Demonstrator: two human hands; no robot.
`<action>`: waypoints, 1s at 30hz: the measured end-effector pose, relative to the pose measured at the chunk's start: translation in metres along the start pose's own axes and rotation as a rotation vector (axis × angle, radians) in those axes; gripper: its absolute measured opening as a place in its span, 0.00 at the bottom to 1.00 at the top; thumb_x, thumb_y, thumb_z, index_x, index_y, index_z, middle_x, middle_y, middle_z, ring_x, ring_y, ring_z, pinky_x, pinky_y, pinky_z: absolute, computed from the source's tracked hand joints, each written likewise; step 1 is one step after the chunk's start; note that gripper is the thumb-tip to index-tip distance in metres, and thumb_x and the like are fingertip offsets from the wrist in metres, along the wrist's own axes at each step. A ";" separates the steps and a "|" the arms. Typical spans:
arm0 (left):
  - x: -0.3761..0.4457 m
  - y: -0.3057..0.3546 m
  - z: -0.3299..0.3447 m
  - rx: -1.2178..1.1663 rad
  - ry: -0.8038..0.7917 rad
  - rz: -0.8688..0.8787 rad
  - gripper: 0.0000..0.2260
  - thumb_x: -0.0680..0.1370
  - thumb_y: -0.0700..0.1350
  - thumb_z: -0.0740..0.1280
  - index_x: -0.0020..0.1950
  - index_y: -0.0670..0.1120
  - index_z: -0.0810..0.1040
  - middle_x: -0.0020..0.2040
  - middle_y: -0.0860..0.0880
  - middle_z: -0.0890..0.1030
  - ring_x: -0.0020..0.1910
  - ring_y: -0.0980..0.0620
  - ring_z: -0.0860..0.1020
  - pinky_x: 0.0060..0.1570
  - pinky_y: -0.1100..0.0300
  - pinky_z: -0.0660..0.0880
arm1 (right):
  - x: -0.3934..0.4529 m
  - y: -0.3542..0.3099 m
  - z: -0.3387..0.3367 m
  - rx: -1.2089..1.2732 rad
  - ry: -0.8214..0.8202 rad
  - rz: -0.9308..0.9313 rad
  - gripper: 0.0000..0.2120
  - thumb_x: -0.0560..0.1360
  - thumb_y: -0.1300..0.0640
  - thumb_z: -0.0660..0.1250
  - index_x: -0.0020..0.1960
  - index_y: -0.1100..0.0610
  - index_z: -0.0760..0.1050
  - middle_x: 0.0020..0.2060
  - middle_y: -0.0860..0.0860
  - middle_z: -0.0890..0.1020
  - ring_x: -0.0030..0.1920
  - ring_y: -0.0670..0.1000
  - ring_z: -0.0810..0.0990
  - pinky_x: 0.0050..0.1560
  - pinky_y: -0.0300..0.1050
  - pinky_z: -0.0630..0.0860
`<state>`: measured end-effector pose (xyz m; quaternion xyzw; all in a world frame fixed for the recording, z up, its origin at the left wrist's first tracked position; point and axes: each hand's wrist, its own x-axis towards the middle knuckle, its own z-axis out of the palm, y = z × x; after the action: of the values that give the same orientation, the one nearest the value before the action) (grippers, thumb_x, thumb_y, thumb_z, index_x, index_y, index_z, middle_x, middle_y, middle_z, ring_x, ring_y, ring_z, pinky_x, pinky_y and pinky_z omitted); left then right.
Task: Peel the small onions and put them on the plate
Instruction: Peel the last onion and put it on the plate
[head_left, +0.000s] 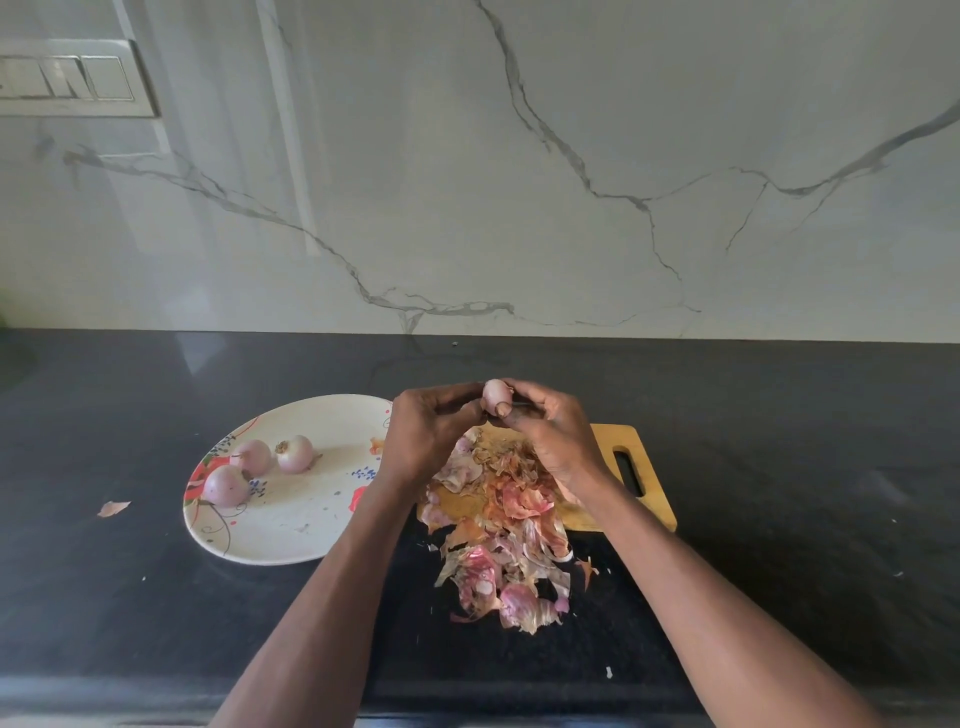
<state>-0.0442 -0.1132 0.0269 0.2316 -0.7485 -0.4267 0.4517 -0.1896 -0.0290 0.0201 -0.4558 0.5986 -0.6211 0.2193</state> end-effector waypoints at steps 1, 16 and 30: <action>-0.001 0.000 0.000 0.013 0.004 0.010 0.10 0.76 0.38 0.74 0.57 0.45 0.86 0.46 0.53 0.87 0.46 0.58 0.85 0.46 0.66 0.79 | 0.000 0.000 0.000 -0.012 -0.009 -0.001 0.16 0.75 0.61 0.74 0.63 0.54 0.82 0.57 0.49 0.85 0.60 0.48 0.81 0.65 0.52 0.77; -0.001 -0.004 0.002 0.070 0.100 -0.024 0.07 0.77 0.36 0.72 0.54 0.41 0.86 0.41 0.48 0.87 0.37 0.52 0.85 0.41 0.59 0.82 | -0.008 -0.004 0.002 -0.112 -0.076 0.006 0.20 0.76 0.61 0.73 0.67 0.51 0.79 0.62 0.48 0.82 0.63 0.46 0.79 0.68 0.52 0.74; 0.007 -0.021 -0.001 0.504 0.166 -0.143 0.12 0.78 0.40 0.67 0.36 0.38 0.82 0.36 0.44 0.82 0.34 0.49 0.74 0.39 0.56 0.70 | -0.007 -0.009 0.005 -0.045 -0.080 0.014 0.29 0.73 0.73 0.70 0.62 0.42 0.78 0.63 0.51 0.81 0.60 0.47 0.81 0.62 0.45 0.78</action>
<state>-0.0477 -0.1303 0.0123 0.4232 -0.7733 -0.2374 0.4082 -0.1799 -0.0241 0.0257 -0.4810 0.6062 -0.5872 0.2373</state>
